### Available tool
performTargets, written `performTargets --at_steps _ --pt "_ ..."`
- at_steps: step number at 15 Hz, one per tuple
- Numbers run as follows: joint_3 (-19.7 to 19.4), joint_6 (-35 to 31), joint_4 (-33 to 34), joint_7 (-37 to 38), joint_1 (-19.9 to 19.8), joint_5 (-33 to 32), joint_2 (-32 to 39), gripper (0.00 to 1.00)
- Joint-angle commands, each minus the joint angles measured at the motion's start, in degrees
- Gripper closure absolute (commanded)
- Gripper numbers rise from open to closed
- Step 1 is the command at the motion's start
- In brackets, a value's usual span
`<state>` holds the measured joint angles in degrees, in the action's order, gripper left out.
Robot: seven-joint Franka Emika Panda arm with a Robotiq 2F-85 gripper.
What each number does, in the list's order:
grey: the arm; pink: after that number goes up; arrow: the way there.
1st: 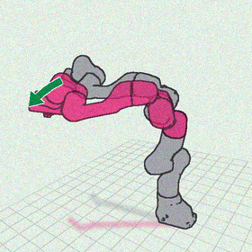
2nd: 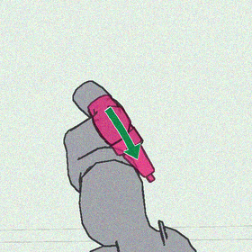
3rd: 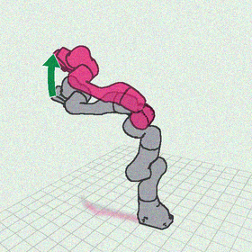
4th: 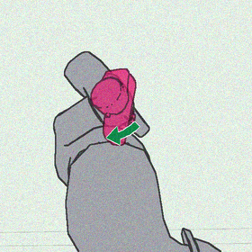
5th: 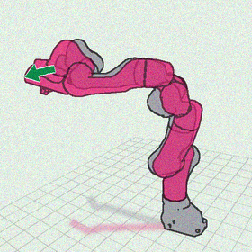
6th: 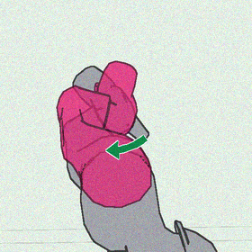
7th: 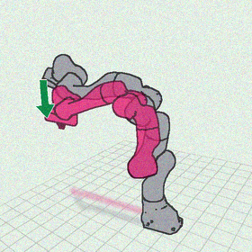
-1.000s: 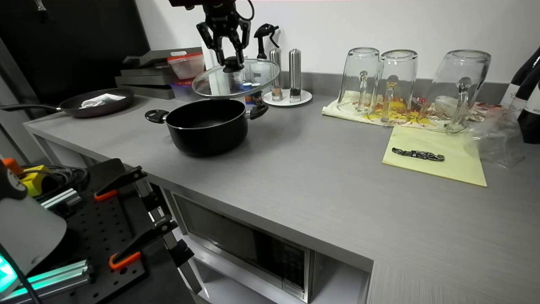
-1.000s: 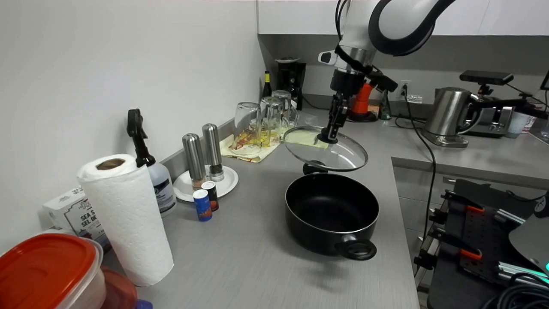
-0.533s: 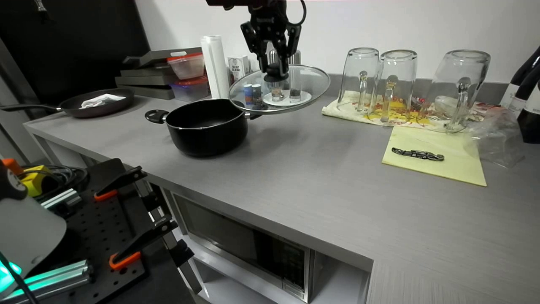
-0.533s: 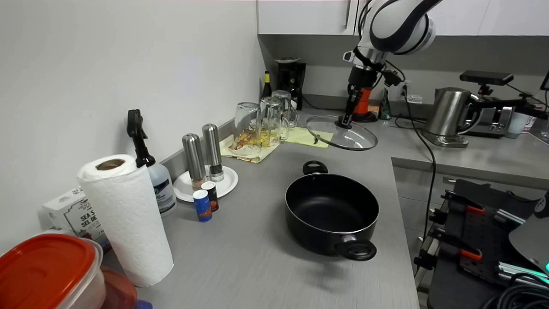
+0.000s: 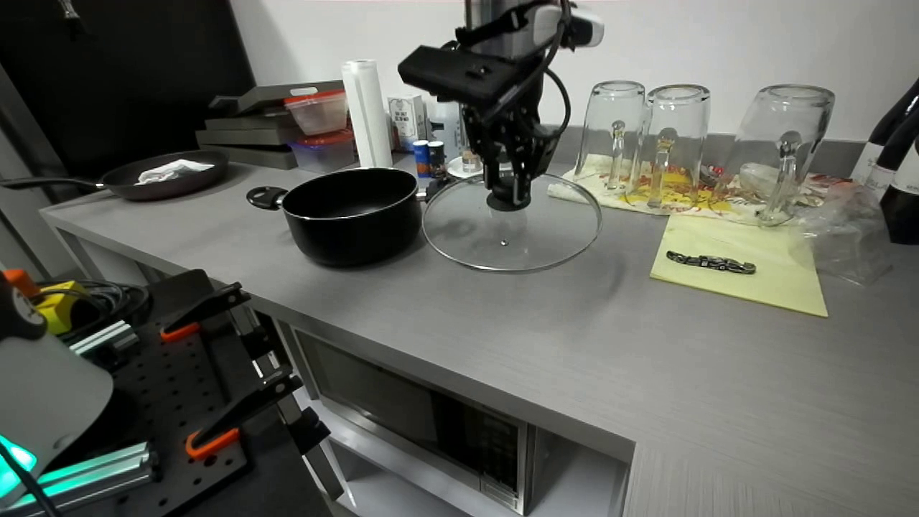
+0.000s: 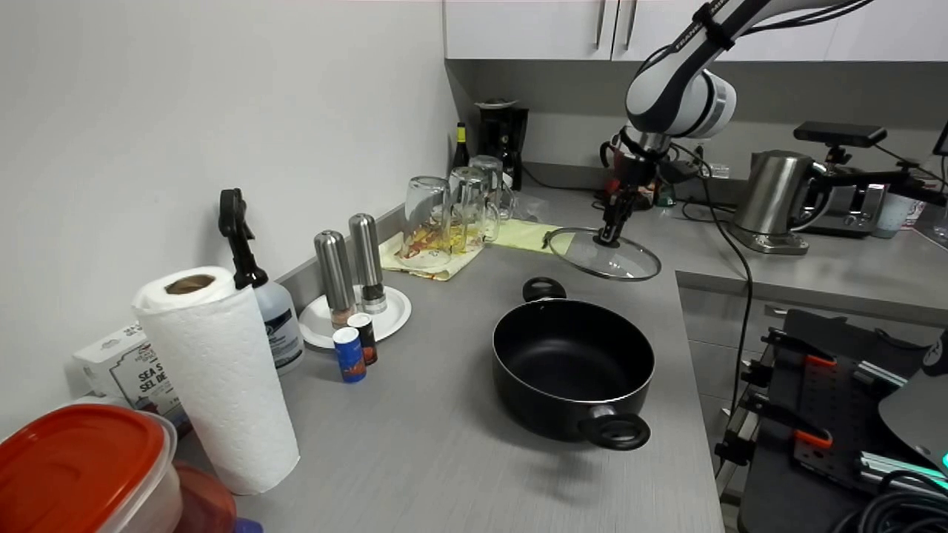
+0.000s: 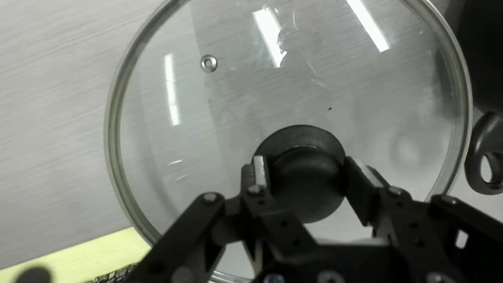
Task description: Remove the glass lid from the black pot.
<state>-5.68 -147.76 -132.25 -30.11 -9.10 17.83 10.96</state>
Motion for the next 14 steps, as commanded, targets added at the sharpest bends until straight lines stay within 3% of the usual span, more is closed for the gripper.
performTargets --at_steps 1,8,14 --pt "3.1 -4.6 1.1 -0.2 -2.0 3.6 5.3 0.75" --pt "7.7 -14.6 0.1 3.6 -3.4 -0.4 12.9 0.75" --pt "7.8 -17.6 0.1 8.6 -3.0 -6.2 15.1 0.75"
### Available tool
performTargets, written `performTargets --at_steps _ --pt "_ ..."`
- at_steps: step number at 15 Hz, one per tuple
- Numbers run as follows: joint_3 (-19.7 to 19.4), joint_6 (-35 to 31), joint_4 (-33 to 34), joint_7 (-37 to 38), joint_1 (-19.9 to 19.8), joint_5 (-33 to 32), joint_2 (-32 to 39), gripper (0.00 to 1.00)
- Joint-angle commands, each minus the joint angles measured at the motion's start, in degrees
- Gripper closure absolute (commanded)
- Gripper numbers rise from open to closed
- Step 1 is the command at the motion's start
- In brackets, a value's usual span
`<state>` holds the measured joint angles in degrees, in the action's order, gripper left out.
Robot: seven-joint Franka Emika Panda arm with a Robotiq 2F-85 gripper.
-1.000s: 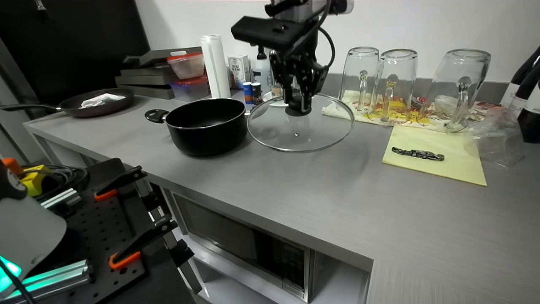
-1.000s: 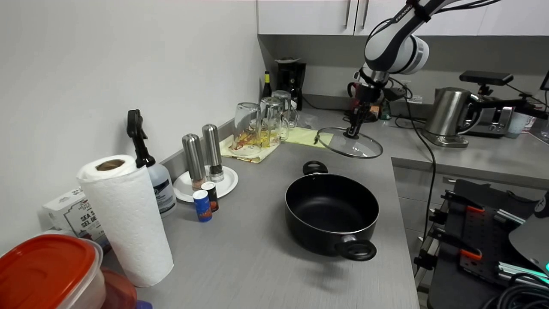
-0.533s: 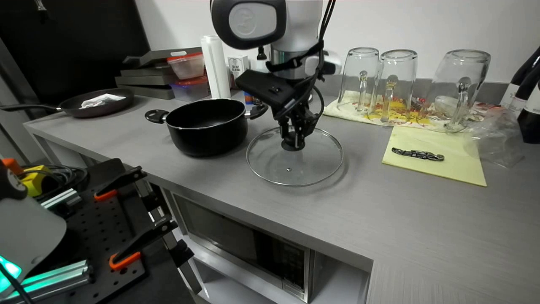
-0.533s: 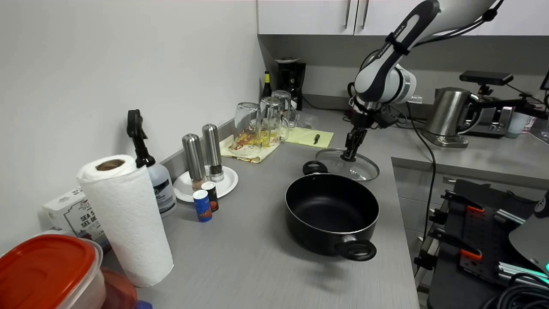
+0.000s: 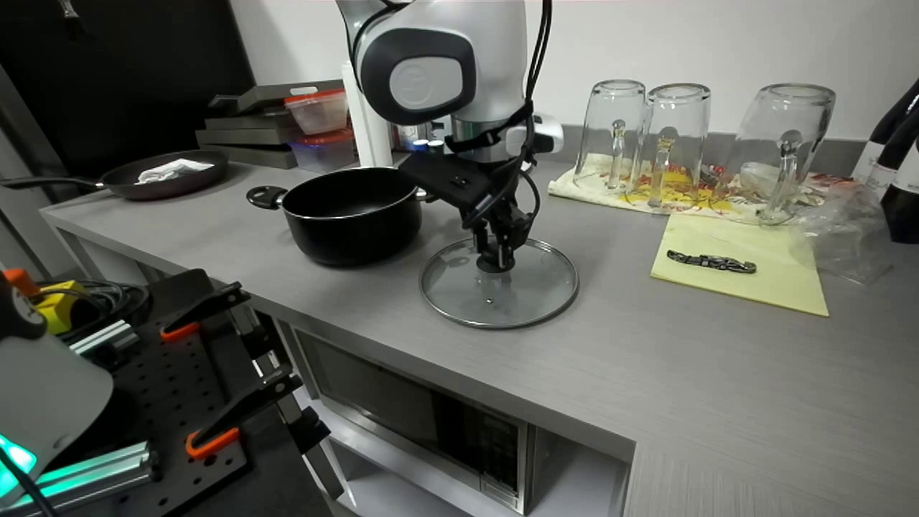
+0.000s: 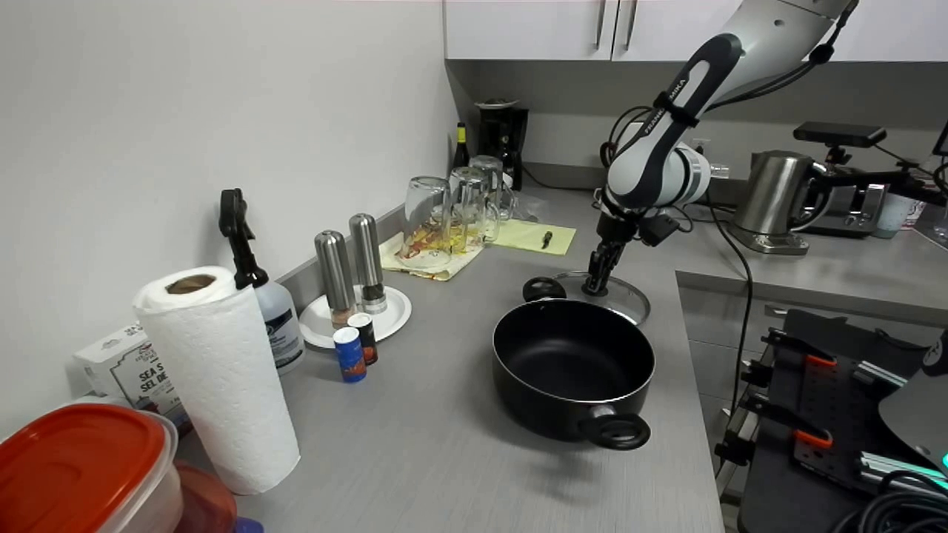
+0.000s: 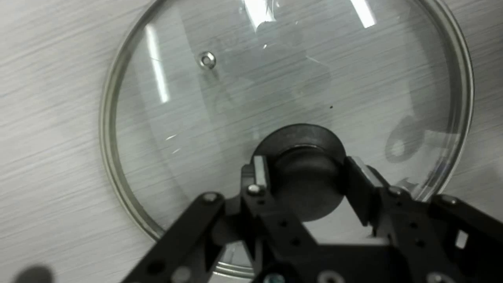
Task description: Remove the glass lid from the black pot.
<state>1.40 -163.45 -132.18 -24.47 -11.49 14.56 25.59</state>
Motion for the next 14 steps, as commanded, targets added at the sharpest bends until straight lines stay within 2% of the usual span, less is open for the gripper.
performTargets --at_steps 1,2,3,4,7,8,14 --pt "0.6 -1.9 0.0 3.7 -0.6 -3.7 0.5 0.75" --pt "0.6 -1.9 0.0 4.2 -0.6 -4.4 0.5 0.75" --pt "0.6 -1.9 0.0 4.7 -0.6 -4.8 0.4 0.44" --pt "0.7 -1.9 -0.1 5.1 -0.7 -5.0 0.3 0.23" --pt "1.9 -2.1 -0.5 4.8 -1.6 -4.6 -0.4 0.03" --pt "2.7 -2.3 -0.8 4.4 -2.1 -4.1 -0.8 0.0" --pt "12.9 -7.4 -3.8 1.0 -8.2 0.7 -5.0 0.0"
